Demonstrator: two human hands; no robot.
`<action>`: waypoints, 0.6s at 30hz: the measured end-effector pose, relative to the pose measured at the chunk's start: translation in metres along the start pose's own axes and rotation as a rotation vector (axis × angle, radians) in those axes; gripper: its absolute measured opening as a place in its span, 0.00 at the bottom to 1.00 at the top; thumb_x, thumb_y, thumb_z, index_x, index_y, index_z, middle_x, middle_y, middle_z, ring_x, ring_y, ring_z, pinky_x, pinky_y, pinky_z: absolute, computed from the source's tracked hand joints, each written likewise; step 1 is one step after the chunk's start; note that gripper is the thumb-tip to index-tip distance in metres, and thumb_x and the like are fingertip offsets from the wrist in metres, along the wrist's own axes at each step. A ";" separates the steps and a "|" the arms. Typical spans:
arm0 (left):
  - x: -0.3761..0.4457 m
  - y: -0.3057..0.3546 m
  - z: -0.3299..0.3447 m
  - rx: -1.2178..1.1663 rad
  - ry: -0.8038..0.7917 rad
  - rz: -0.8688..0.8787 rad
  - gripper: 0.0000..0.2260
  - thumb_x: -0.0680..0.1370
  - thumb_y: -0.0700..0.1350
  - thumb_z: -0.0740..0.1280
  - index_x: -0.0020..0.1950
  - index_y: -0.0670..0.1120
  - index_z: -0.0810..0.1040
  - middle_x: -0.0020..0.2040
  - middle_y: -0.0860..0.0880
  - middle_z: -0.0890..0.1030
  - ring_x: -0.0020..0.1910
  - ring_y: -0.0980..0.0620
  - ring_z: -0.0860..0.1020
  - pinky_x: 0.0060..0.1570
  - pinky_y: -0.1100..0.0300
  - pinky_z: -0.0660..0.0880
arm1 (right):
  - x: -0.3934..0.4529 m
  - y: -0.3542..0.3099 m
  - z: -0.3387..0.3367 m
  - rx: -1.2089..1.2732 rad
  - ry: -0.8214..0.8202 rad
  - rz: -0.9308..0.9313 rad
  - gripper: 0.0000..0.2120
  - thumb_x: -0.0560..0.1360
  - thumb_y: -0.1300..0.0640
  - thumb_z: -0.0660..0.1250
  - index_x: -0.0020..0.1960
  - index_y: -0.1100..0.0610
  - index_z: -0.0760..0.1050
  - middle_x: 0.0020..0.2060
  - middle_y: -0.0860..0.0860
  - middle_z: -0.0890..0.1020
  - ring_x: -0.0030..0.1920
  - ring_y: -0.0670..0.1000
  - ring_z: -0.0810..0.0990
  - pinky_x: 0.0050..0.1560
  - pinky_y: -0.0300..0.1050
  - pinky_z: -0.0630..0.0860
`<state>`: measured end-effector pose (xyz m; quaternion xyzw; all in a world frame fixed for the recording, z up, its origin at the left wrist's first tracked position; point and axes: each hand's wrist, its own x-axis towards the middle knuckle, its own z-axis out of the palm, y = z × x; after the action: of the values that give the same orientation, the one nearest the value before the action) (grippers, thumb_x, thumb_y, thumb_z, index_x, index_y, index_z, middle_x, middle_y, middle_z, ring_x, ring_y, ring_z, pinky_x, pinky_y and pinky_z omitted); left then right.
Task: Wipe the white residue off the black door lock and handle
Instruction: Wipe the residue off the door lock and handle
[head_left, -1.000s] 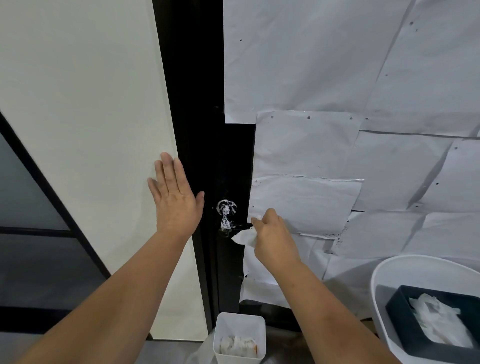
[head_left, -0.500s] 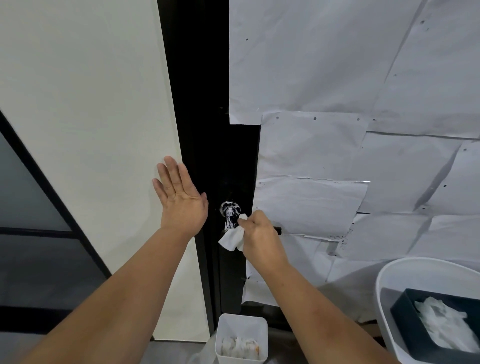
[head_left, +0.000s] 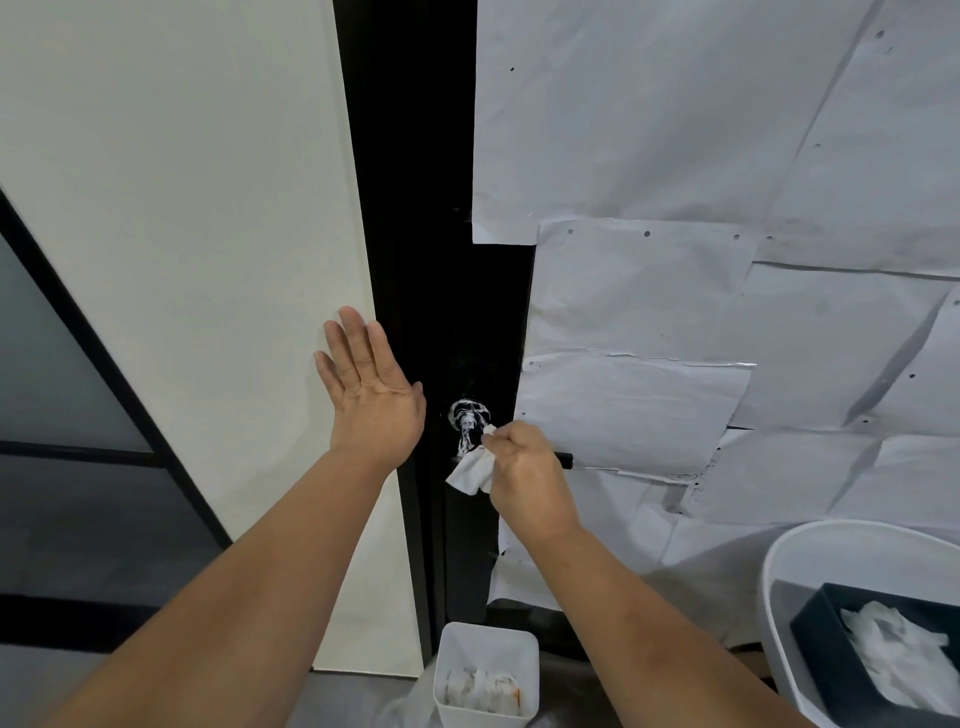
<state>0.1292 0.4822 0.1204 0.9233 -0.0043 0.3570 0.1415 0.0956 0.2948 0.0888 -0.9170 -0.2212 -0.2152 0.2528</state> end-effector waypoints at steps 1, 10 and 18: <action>0.000 0.000 0.000 0.000 -0.001 -0.002 0.42 0.78 0.47 0.62 0.74 0.37 0.31 0.74 0.31 0.37 0.71 0.36 0.26 0.70 0.33 0.36 | 0.002 -0.001 0.002 -0.003 0.000 -0.002 0.18 0.65 0.76 0.68 0.52 0.65 0.81 0.44 0.55 0.79 0.44 0.55 0.79 0.43 0.47 0.81; -0.001 -0.001 0.001 0.010 -0.001 0.001 0.43 0.78 0.48 0.61 0.74 0.38 0.29 0.75 0.31 0.37 0.71 0.36 0.26 0.70 0.34 0.35 | -0.013 -0.005 0.003 0.056 0.011 -0.155 0.19 0.64 0.75 0.69 0.53 0.64 0.80 0.46 0.55 0.80 0.45 0.56 0.80 0.42 0.48 0.82; -0.001 -0.002 0.002 0.032 0.011 0.017 0.44 0.78 0.48 0.62 0.73 0.38 0.26 0.74 0.29 0.38 0.71 0.35 0.27 0.70 0.35 0.35 | -0.034 0.001 0.029 -0.023 -0.209 -0.203 0.18 0.59 0.75 0.67 0.46 0.61 0.82 0.42 0.53 0.81 0.42 0.55 0.78 0.37 0.46 0.81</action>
<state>0.1301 0.4830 0.1177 0.9234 -0.0058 0.3632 0.1239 0.0766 0.3004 0.0482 -0.9102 -0.3354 -0.1454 0.1946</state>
